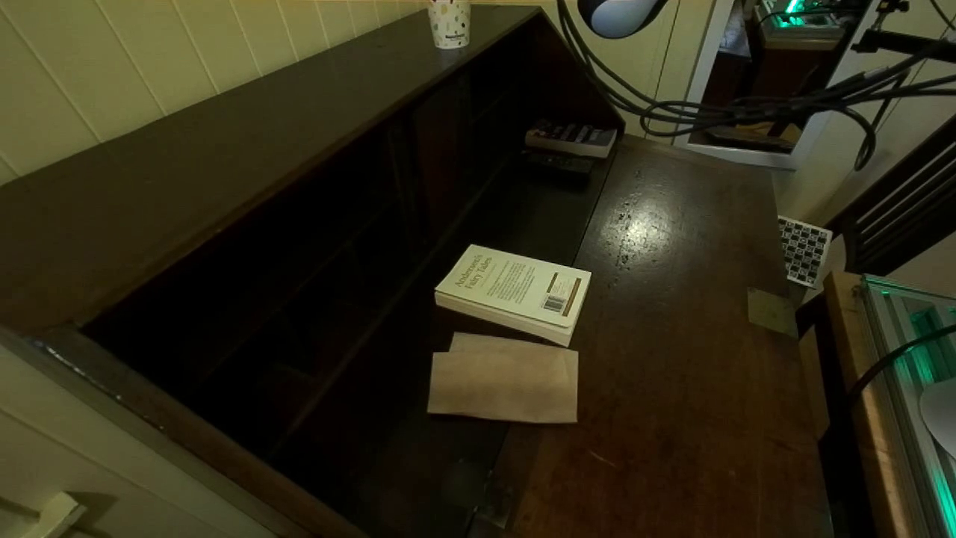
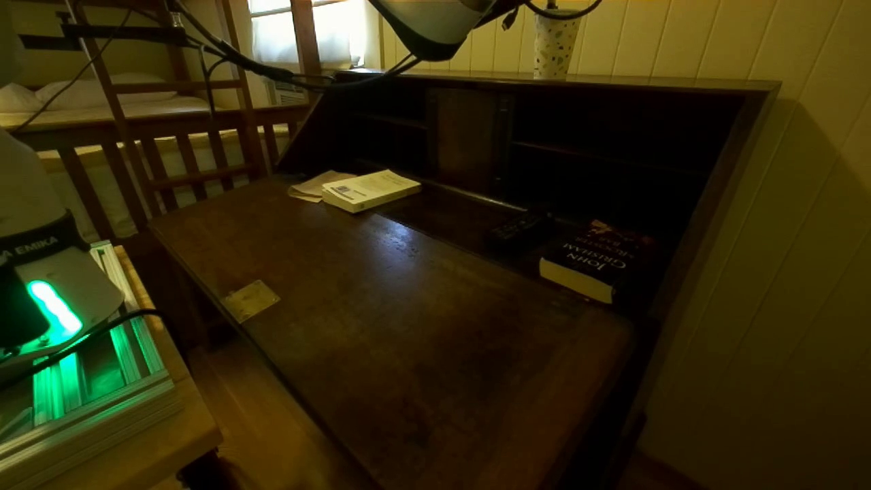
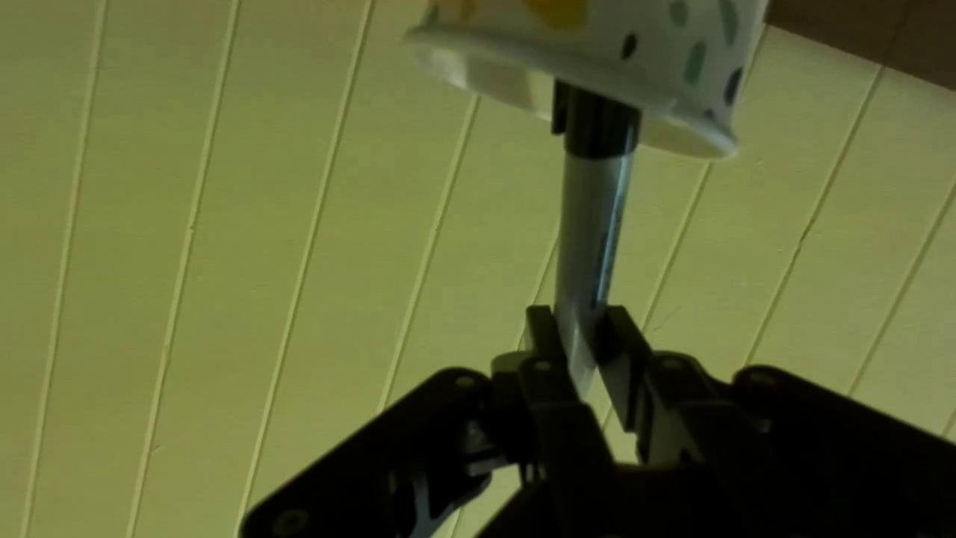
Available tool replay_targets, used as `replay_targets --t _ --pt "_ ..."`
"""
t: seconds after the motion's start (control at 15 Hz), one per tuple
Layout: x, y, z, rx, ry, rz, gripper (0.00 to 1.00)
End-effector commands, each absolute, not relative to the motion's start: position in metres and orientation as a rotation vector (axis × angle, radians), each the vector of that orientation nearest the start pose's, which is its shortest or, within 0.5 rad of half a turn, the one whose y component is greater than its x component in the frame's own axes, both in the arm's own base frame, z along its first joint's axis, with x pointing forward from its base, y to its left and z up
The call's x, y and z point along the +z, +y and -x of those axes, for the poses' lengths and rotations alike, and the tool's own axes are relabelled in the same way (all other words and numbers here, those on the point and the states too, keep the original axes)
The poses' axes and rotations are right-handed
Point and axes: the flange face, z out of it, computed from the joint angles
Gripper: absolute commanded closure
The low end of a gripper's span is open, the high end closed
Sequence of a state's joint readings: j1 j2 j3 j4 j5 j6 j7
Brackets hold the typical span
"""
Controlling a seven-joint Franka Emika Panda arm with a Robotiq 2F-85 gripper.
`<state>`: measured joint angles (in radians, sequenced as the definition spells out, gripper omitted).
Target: Put the marker in the cup
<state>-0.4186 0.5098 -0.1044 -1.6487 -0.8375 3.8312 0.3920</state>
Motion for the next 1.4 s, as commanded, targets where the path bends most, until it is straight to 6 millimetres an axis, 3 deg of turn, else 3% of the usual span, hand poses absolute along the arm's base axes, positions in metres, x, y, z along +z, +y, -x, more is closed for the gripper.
replay_targets --t 0.0,0.6,0.67,0.73,1.33 --pt "0.4727 -0.2314 -0.6313 -2.229 -0.34 2.482 0.95" --pt "0.4666 -0.2313 -0.6325 -2.21 -0.33 2.49 0.94" --pt "0.4664 -0.2311 -0.6326 -2.209 -0.33 2.491 0.84" --pt "0.4664 -0.231 -0.6326 -2.208 -0.33 2.492 0.63" --pt "0.4677 -0.2304 -0.6317 -2.21 -0.331 2.485 0.02"
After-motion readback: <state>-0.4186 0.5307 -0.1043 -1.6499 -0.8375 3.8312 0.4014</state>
